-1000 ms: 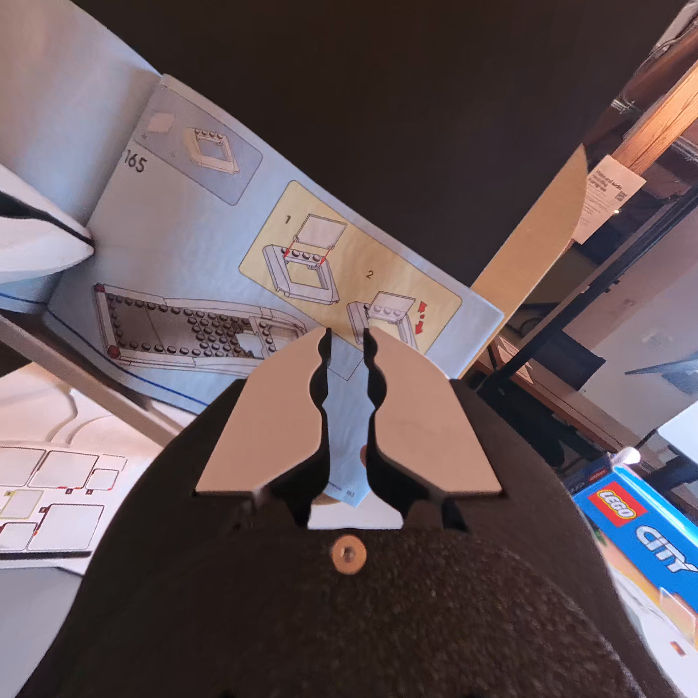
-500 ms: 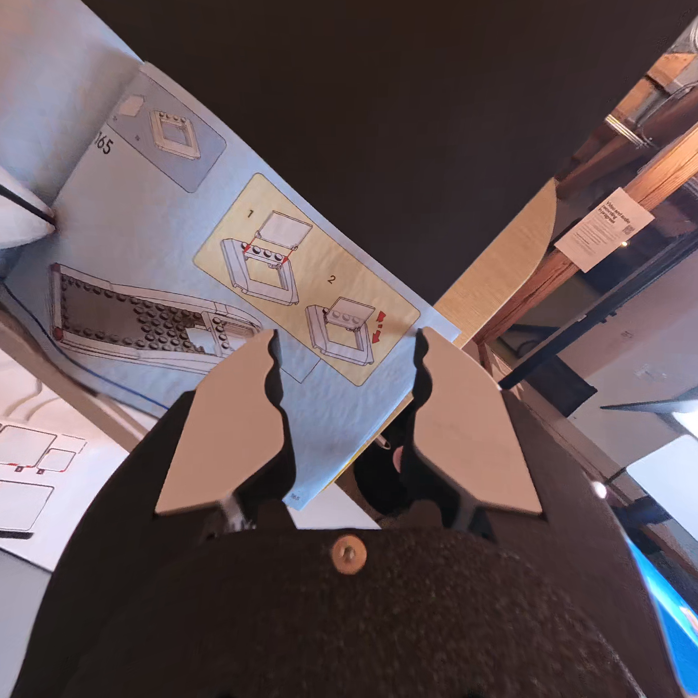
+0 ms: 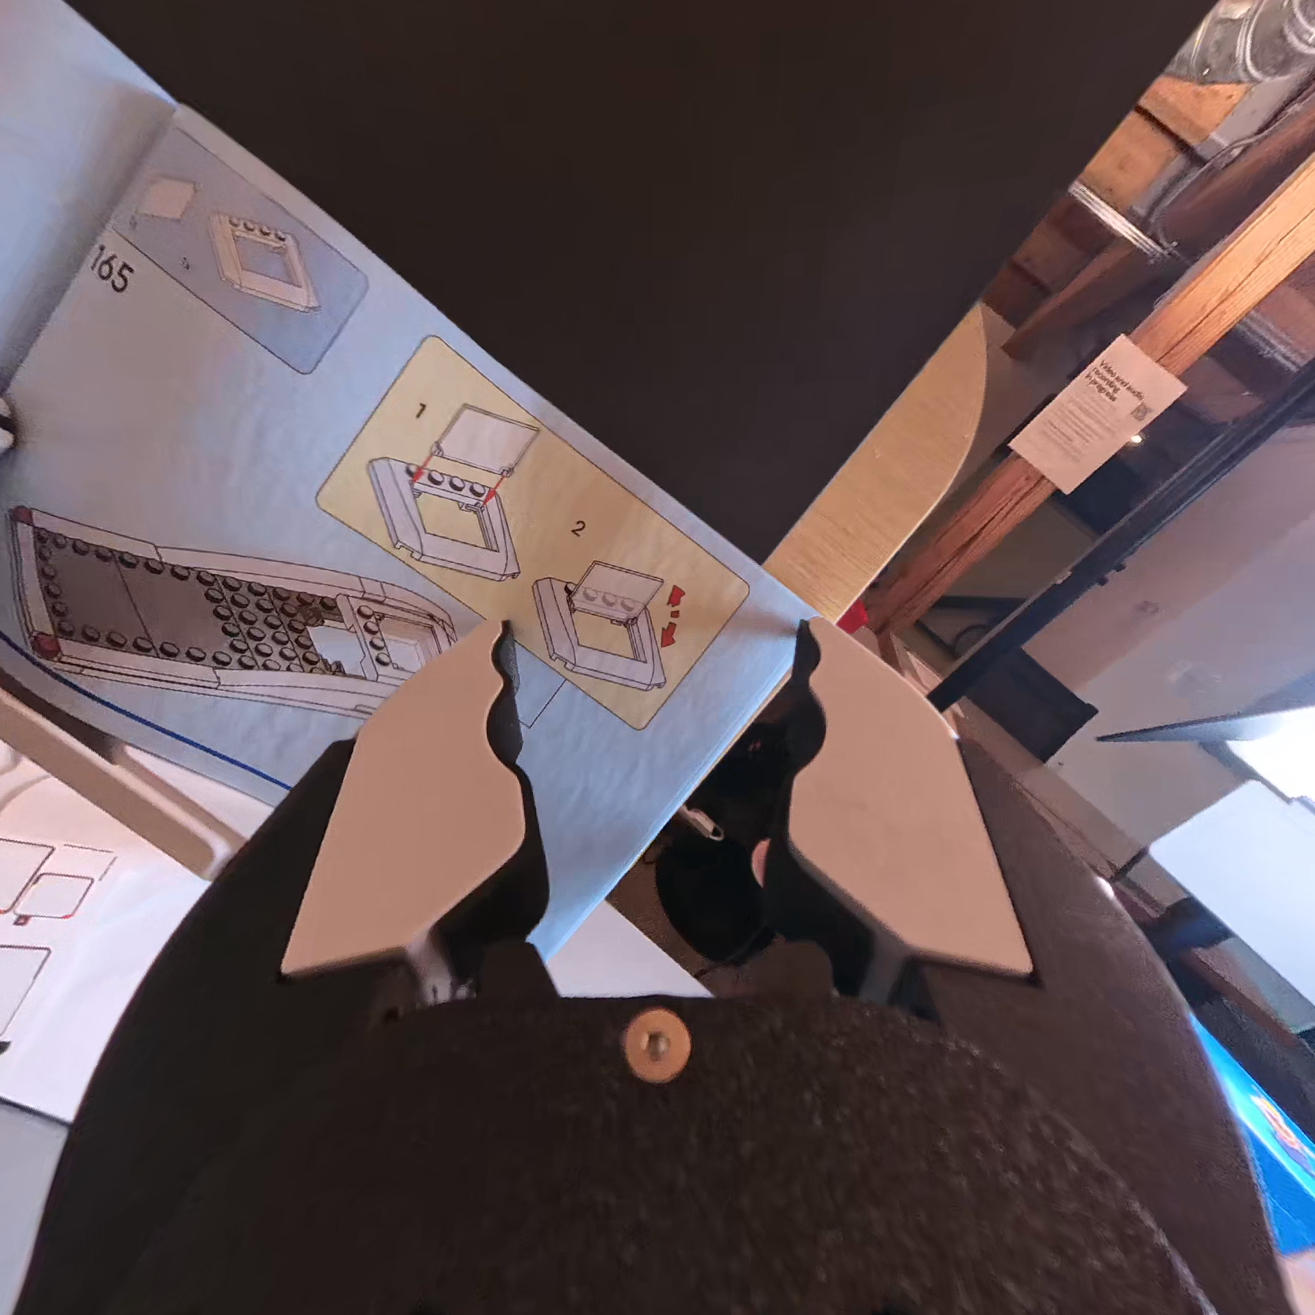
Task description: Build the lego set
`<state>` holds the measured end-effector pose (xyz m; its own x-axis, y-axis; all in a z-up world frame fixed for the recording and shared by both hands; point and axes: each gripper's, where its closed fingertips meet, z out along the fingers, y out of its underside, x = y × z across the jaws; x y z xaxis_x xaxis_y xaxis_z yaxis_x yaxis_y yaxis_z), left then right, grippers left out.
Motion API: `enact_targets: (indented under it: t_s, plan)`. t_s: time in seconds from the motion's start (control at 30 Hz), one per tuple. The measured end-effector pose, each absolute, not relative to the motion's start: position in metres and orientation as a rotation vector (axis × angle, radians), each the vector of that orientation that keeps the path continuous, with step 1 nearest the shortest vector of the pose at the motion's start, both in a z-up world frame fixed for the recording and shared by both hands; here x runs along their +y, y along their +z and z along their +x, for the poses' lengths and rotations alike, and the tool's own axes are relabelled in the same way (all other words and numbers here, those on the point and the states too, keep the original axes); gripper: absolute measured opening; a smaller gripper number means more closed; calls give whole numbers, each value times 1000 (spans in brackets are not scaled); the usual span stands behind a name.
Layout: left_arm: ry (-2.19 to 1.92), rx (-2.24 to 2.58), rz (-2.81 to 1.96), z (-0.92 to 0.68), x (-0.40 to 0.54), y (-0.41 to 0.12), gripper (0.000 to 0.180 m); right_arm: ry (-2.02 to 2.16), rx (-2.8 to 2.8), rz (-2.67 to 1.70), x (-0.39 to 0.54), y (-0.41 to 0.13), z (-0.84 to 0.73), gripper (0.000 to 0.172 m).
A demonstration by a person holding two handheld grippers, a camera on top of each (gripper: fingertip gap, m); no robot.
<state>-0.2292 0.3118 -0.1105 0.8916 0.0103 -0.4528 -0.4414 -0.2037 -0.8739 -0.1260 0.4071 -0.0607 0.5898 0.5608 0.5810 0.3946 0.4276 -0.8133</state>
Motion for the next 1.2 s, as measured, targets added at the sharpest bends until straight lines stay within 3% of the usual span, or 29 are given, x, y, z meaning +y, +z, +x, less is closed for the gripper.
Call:
enact_targets:
  t_s: [0.27, 0.4, 0.53, 0.77, 1.0, 1.1, 1.2]
  plan:
    - [419, 342, -1742, -228, 312, -111, 0, 117, -1048, -1118, 393, -76, -129, 22]
    - [424, 344, -1737, -229, 311, -111, 0, 142, -998, -1144, 405, -62, -122, 61]
    - [421, 340, -1741, -229, 312, -111, 0, 128, -1073, -1143, 403, -67, -129, 76]
    - [419, 349, -1742, -228, 312, -111, 0, 128, -1141, -1118, 393, -81, -132, 24]
    - [412, 352, -1741, -228, 312, -111, 0, 465, -1097, -1007, 346, -64, -120, 23]
    - [406, 349, -1743, -228, 313, -111, 0, 644, -1158, -1072, 331, -82, -114, 23]
    - [400, 345, -1744, -228, 313, -111, 0, 691, -1232, -1167, 327, -103, -110, 34]
